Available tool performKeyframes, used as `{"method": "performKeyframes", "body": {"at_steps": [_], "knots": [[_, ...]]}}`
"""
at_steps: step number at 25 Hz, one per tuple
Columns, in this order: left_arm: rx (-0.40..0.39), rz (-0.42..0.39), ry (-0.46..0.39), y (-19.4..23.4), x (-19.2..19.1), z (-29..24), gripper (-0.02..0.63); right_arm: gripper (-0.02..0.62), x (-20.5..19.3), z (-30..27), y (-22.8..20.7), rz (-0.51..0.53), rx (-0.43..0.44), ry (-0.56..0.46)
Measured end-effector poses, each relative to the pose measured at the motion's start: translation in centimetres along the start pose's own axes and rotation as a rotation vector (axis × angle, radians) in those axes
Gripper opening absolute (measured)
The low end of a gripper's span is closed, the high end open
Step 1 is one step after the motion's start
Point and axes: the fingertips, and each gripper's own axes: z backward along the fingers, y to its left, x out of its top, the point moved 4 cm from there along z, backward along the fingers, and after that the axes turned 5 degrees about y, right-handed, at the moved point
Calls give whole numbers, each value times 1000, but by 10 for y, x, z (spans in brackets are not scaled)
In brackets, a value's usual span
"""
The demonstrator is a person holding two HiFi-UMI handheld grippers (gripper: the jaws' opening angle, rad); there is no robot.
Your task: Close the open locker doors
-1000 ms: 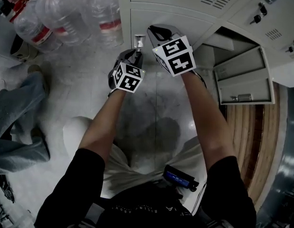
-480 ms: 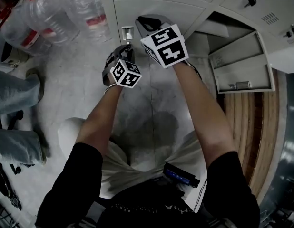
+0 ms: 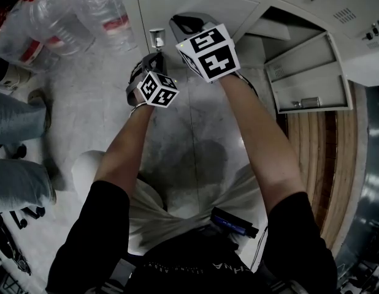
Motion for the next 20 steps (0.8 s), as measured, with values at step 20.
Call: {"method": "performKeyframes", "body": {"at_steps": [20], "knots": [[-232, 539, -78, 10, -7, -1, 44, 44, 4, -2, 4, -6, -5, 12]]}}
